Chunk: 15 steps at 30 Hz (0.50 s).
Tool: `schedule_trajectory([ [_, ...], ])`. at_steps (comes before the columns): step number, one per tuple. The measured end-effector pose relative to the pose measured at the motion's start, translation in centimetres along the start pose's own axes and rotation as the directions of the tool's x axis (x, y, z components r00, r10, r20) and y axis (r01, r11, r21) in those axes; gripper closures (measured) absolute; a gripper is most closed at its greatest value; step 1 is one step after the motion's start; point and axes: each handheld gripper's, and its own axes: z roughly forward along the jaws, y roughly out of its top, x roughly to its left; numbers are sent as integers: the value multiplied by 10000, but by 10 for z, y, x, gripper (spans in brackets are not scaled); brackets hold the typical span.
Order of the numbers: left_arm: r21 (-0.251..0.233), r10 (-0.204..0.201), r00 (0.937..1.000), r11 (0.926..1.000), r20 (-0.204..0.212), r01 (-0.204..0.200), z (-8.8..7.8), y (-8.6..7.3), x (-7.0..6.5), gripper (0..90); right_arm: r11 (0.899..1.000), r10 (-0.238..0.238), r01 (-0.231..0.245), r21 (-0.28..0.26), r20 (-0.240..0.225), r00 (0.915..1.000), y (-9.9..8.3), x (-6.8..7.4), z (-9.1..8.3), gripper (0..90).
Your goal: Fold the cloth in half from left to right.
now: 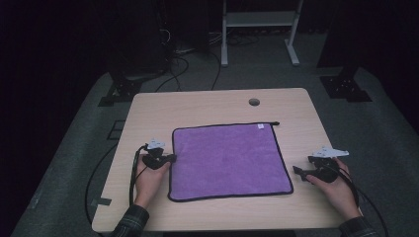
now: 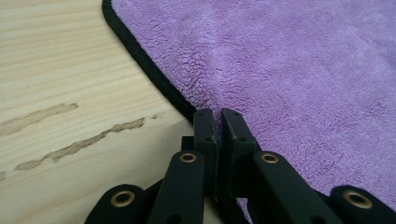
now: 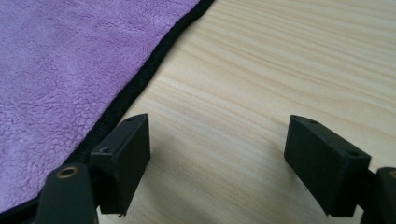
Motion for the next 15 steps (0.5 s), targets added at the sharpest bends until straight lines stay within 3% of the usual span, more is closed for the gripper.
schedule_trajectory([
  [4,22,-55,9999,10000,-150,56,-7,1,6,856,10000,-4,4,1,-11,10000,0,0,0,214],
  [15,-240,-748,9965,9970,-366,739,-33,-2,35,856,10000,-18,18,47,14,10000,0,0,0,184],
])
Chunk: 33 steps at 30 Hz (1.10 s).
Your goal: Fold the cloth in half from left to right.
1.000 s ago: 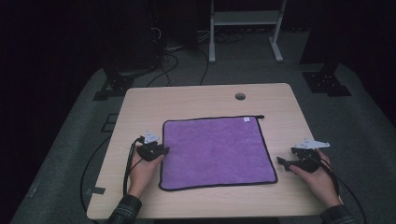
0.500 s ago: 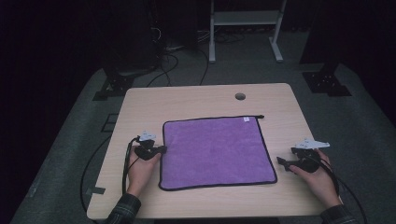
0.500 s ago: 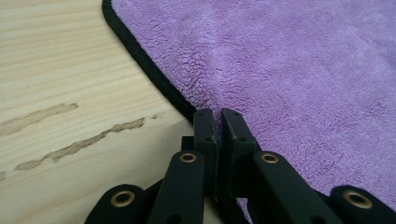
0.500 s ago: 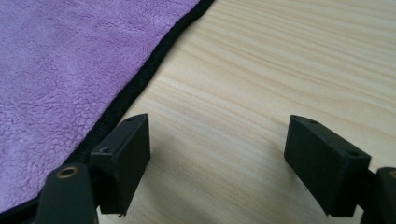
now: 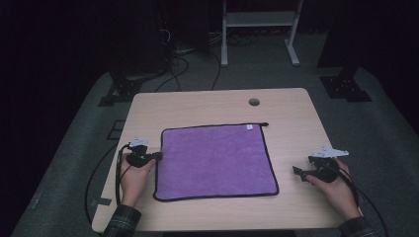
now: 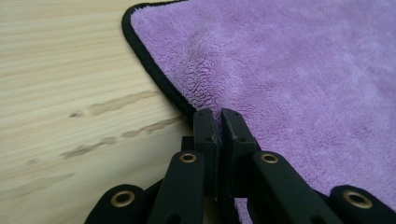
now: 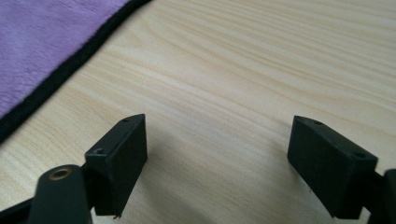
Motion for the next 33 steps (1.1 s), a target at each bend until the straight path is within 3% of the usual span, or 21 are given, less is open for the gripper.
schedule_trajectory([
  [12,-130,-401,9966,9991,-719,393,-21,-4,27,857,10000,49,-49,66,53,10000,0,0,1,152],
  [13,-312,-665,9966,9974,-489,650,-23,-4,29,857,10000,47,-47,67,53,10000,0,0,1,153],
  [21,-750,-758,9965,9941,354,783,-25,5,19,856,10000,20,-20,94,5,10000,0,0,1,138],
  [23,-883,-816,9935,9922,790,885,-23,10,12,856,10000,27,-27,95,4,10000,0,0,1,138],
  [24,-883,-816,9935,9922,790,885,-23,10,12,856,10000,26,-26,95,5,10000,0,0,1,138],
  [33,-1107,-21,9857,9936,1687,211,-10,24,-12,854,9999,16,-16,102,3,10000,0,0,1,136],
])
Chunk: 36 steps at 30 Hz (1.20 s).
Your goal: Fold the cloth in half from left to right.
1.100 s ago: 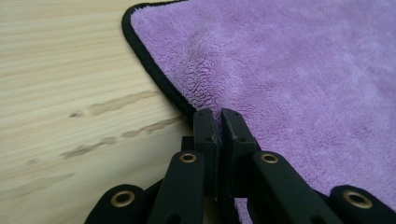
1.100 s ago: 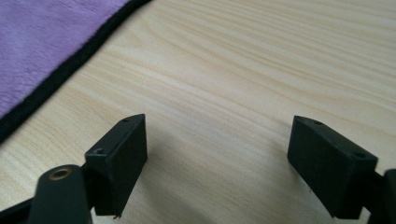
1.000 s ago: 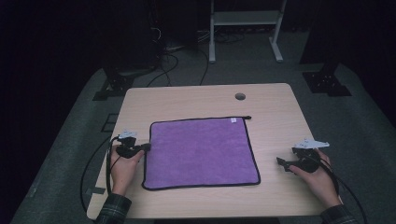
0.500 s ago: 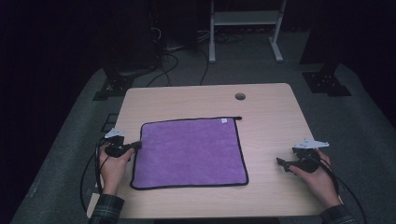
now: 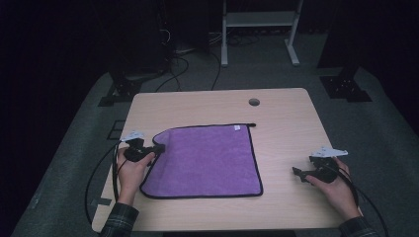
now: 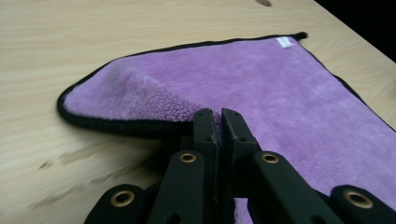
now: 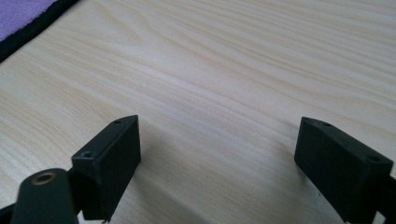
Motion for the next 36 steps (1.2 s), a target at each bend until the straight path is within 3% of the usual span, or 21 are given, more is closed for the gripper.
schedule_trajectory([
  [9,168,390,9981,9991,484,-399,16,6,-11,854,10000,4,-4,-3,0,10000,0,0,0,136],
  [12,295,679,9956,9971,650,-700,25,8,-18,853,10000,-1,1,-2,0,10000,0,0,0,135],
  [19,568,946,9907,9933,974,-1004,44,11,-32,853,10000,-4,4,0,0,10000,0,0,0,136],
  [36,1015,1600,9692,9782,1870,-1811,89,20,-70,854,10000,-13,13,-5,-4,10000,0,0,0,136],
])
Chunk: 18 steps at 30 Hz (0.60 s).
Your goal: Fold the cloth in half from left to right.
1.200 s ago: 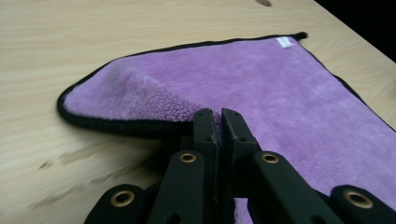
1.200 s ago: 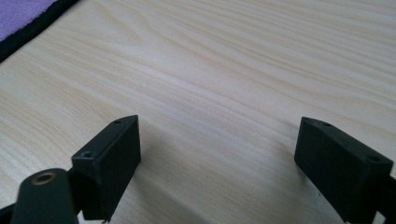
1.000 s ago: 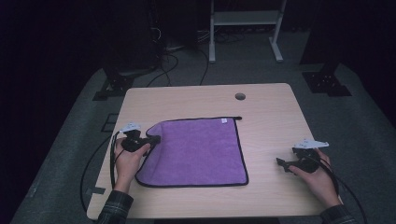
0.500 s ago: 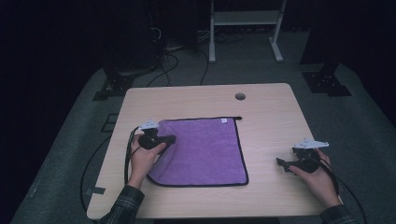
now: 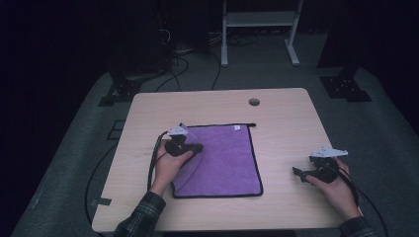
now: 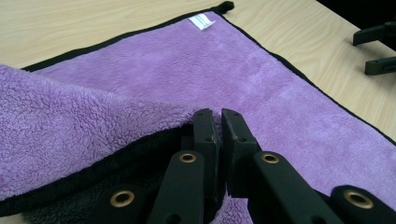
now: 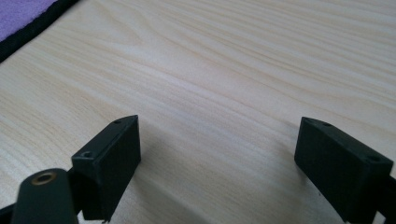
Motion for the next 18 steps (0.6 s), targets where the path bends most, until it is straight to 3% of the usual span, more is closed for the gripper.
schedule_trajectory([
  [18,201,517,9957,9984,772,-534,44,23,-26,854,10000,-5,5,0,-8,10000,0,0,0,135],
])
